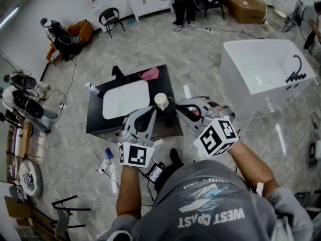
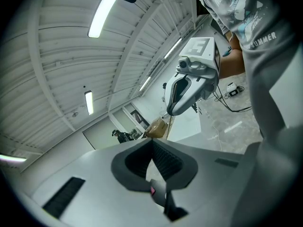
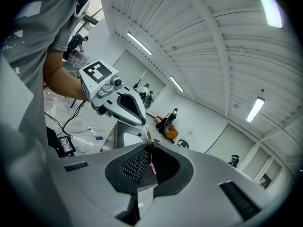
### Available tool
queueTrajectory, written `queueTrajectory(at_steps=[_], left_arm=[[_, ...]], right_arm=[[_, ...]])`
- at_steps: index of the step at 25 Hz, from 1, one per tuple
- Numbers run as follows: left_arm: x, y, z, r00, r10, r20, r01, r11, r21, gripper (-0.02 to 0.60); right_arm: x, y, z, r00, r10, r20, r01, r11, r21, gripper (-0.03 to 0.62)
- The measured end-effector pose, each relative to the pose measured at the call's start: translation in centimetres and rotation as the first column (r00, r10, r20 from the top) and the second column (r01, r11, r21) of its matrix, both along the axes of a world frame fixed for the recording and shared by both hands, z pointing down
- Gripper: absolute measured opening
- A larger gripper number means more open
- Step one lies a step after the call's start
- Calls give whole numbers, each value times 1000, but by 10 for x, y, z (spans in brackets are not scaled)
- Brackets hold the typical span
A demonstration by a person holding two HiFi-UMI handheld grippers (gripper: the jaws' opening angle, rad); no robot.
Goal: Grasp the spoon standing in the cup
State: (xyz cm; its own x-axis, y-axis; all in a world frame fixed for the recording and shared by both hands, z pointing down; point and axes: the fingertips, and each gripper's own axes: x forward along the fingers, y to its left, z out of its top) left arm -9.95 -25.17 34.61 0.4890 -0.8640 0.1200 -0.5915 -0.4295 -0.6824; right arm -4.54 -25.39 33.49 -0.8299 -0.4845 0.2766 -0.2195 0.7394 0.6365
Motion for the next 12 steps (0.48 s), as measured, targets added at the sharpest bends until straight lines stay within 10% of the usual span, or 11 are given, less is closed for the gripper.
queueTrajectory(at_steps=[12], left_arm=[[1,8,3,1000,1,-9,-1,1000,-3,2]], right_arm=[[1,8,2,1000,1,-1,-1,1000,-8,34]])
